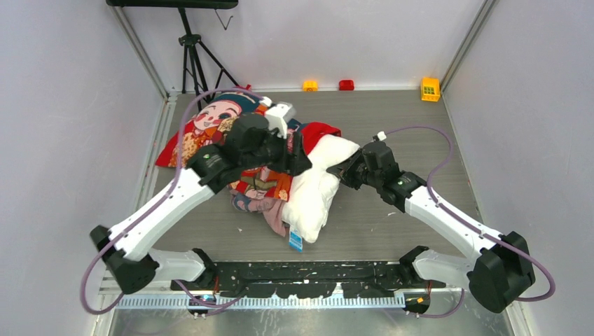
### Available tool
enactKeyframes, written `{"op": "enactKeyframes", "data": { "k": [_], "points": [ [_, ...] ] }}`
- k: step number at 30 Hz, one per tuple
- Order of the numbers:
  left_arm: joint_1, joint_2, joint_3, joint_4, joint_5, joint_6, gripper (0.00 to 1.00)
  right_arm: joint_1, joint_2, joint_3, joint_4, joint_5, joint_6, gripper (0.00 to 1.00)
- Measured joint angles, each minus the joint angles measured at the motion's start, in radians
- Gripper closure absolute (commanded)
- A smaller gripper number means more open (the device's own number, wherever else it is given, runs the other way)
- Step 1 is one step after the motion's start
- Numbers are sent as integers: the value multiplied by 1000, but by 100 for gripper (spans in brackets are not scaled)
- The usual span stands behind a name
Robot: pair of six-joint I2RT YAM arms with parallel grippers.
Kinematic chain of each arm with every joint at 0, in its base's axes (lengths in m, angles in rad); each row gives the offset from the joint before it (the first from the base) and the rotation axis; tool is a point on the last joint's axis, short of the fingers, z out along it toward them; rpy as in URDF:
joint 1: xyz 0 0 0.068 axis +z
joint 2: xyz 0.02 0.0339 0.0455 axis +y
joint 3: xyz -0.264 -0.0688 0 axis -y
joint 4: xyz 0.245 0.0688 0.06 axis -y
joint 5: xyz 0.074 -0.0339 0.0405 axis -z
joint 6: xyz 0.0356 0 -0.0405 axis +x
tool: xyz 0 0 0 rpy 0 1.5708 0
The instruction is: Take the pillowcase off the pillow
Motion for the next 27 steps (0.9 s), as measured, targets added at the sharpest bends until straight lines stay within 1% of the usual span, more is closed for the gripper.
{"op": "enactKeyframes", "data": {
  "k": [4,8,11,12,15,16,19,20,22,23,24,25,27],
  "points": [
    [0,-92,89,-105,-125,34,29,1,-33,-11,-5,14,-43,100],
    [0,-126,149,-193,-214,58,22,1,-53,-26,2,23,-50,100],
    [0,-107,146,-242,-232,64,9,1,-53,-34,9,19,-50,100],
    [0,-93,136,-246,-229,64,7,1,-53,-34,11,16,-51,100],
    [0,-49,86,-244,-200,58,4,1,-53,-34,20,9,-51,100],
    [0,-31,71,-243,-182,56,5,1,-53,-34,21,8,-51,100],
    [0,35,48,-240,-156,56,14,0,-53,-35,24,5,-53,100],
    [0,55,48,-239,-157,57,19,0,-53,-36,24,4,-54,100],
    [6,92,44,-235,-172,60,31,0,-53,-39,24,1,-56,100],
    [13,104,36,-229,-177,59,39,0,-53,-39,24,-1,-59,100],
    [26,111,23,-219,-177,59,50,-1,-53,-39,24,-3,-64,100],
    [42,116,8,-209,-178,60,62,-2,-53,-39,23,-4,-69,100],
    [97,121,-32,-182,-175,55,89,-12,-55,-39,8,-11,-77,100]
  ]
}}
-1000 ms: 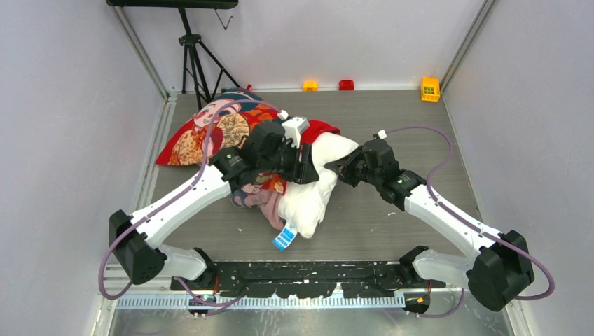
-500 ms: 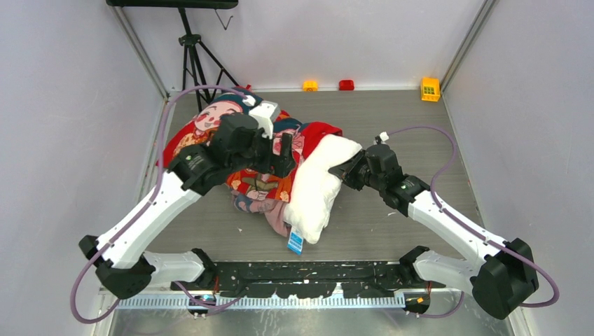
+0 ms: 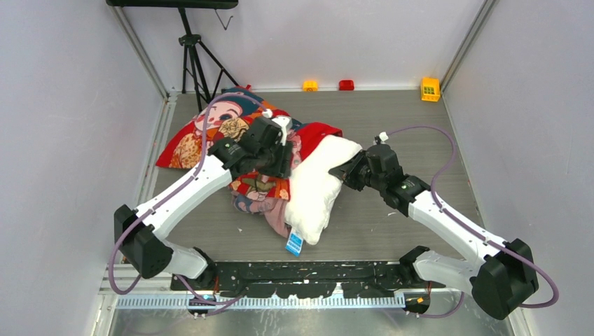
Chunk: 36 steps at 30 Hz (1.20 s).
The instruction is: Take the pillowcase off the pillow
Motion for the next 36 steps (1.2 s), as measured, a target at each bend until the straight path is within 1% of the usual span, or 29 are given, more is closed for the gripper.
{"op": "enactKeyframes", "data": {
  "k": [1,2,4,8,10,12,13,15,16,19,21,22,25,27,30,33,34,36],
  "points": [
    [31,0,-18,12,3,-5,97,-8,-1,1,-9,-6,-2,100],
    [74,0,-41,27,14,-5,100,-25,-3,3,-24,-21,-6,100],
    [164,-4,-79,63,51,-24,100,-80,-14,8,-50,-72,-18,100],
    [354,-64,-196,162,157,-85,100,-264,-51,8,-84,-227,-36,100],
    [410,-125,-275,208,188,-131,100,-383,-68,9,-111,-330,-48,100],
    [447,-153,-306,222,203,-155,100,-458,-76,14,-136,-398,-55,100],
    [469,-174,-327,231,217,-174,98,-484,-77,17,-146,-430,-58,100],
    [509,-197,-343,236,231,-196,87,-512,-78,25,-166,-475,-63,100],
    [525,-206,-345,235,235,-201,78,-516,-78,27,-166,-493,-66,100],
    [547,-236,-346,236,254,-190,55,-519,-78,40,-164,-523,-62,100],
    [561,-260,-347,237,277,-182,45,-533,-77,46,-151,-526,-43,100],
    [562,-273,-347,238,288,-181,43,-542,-76,48,-134,-527,-19,100],
    [513,-295,-329,224,291,-180,40,-550,-67,60,-94,-522,51,100],
    [432,-295,-284,194,275,-176,40,-546,-49,91,-76,-502,96,100],
    [280,-307,-222,180,274,-196,39,-518,-34,159,-72,-444,132,100],
    [126,-352,-220,205,283,-270,38,-481,-33,222,-66,-388,142,100],
    [66,-371,-220,213,272,-297,38,-472,-31,243,-66,-376,144,100],
    [-19,-398,-223,222,246,-337,38,-467,-24,264,-64,-363,146,100]
  ]
}}
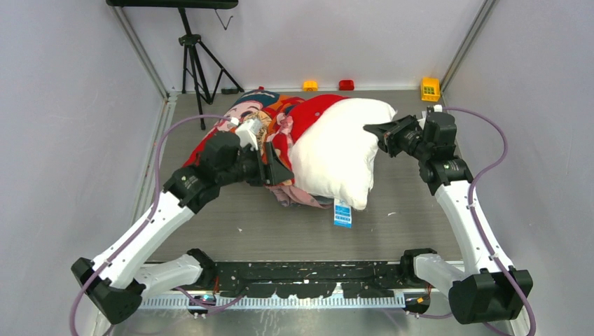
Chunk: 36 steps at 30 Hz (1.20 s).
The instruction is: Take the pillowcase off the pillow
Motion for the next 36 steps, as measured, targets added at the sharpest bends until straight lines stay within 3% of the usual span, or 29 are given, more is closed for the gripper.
{"op": "enactKeyframes", "data": {
  "k": [4,10,15,20,23,26,28,34,36],
  "points": [
    [-147,-61,-79,50,-85,-114,38,2,35,6,19,25,27,100],
    [-269,-55,-253,96,-232,-243,28,11,64,6,45,49,63,100],
    [-300,-28,-347,197,-280,-307,4,16,64,6,57,59,72,100],
    [-300,15,-451,402,-340,-345,2,18,63,6,58,62,79,100],
    [-300,32,-472,489,-403,-339,10,19,62,6,58,62,85,100],
    [-287,38,-472,559,-455,-317,34,21,56,6,58,62,89,100],
    [-260,41,-472,596,-470,-303,42,23,50,6,57,62,89,100],
    [-82,100,-500,716,-413,-293,69,26,36,6,52,61,91,100],
    [-24,124,-531,749,-386,-296,71,26,36,7,26,55,90,100]
  ]
}}
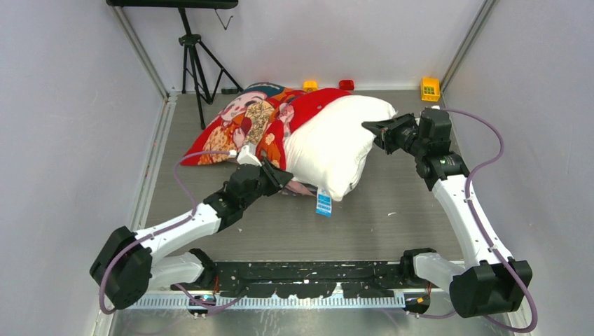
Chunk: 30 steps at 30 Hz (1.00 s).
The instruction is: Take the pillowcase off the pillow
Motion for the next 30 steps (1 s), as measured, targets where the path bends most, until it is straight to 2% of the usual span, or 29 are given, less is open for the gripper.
{"op": "enactKeyframes", "data": {
  "k": [4,8,16,18,22,23,27,30],
  "points": [
    [105,16,-92,52,2,-2,71,-13,11,35,-85,-16,-3,100],
    [208,38,-181,55,-28,-8,71,-86,34,150,-140,-37,-11,100],
    [272,58,-179,117,-8,30,71,-104,36,217,-191,-77,-17,100],
    [309,85,-158,116,16,47,62,-104,36,217,-196,-81,-17,100],
    [336,99,-115,64,80,108,33,-110,36,217,-195,-77,-15,100],
    [341,91,-101,26,100,124,29,-112,36,217,-192,-76,-13,100],
    [348,12,19,-223,158,198,23,-117,36,209,-123,-72,2,100],
    [350,-84,217,-451,176,278,23,-102,39,192,-66,-63,8,100]
  ]
}}
